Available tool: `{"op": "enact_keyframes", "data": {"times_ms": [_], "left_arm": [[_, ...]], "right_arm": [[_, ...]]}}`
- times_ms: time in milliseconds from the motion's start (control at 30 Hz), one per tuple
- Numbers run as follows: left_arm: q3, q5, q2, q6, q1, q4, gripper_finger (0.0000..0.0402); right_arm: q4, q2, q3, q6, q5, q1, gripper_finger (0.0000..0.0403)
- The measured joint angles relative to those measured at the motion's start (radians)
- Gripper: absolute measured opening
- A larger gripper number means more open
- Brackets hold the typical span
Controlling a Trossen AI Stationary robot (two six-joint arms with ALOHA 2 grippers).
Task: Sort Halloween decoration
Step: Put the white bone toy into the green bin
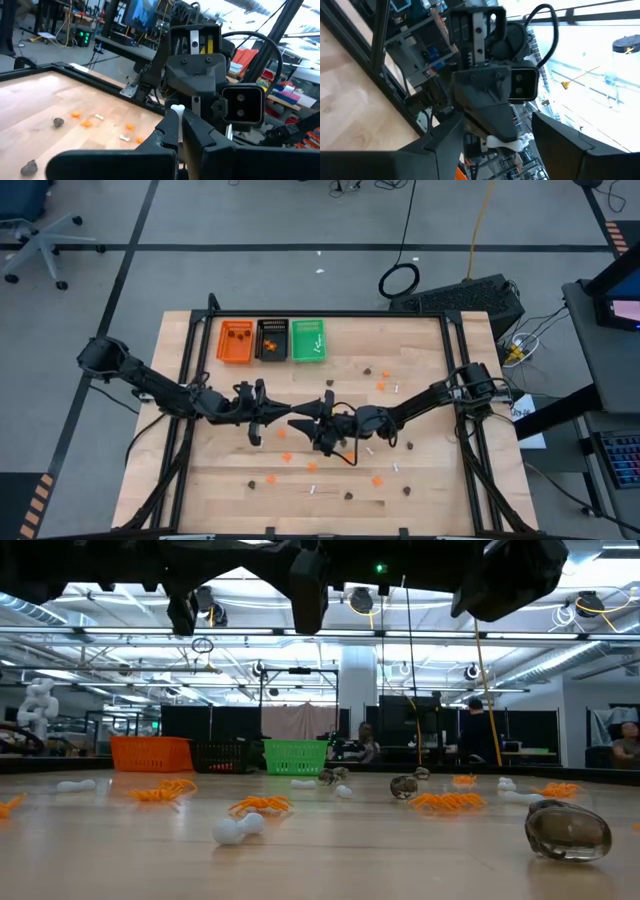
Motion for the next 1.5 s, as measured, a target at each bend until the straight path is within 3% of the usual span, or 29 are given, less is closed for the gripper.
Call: {"op": "enact_keyframes", "data": {"times_ms": [400, 700, 1233, 1500], "left_arm": [[0.000, 0.005, 0.162, 0.000, -0.007, 0.211, 0.0006], [0.001, 0.005, 0.191, -0.001, -0.029, 0.220, 0.0006], [0.002, 0.008, 0.191, -0.001, -0.038, 0.200, 0.0006], [0.001, 0.020, 0.191, -0.002, -0.038, 0.187, 0.0006]], "right_arm": [[-0.046, 0.000, 0.010, -0.030, 0.002, -0.004, 0.0207], [-0.052, 0.000, 0.010, -0.028, 0.002, -0.003, 0.0188], [-0.078, 0.001, 0.008, -0.026, 0.003, -0.002, 0.0100], [-0.091, 0.001, 0.008, -0.020, 0.003, -0.002, 0.0090]]}}
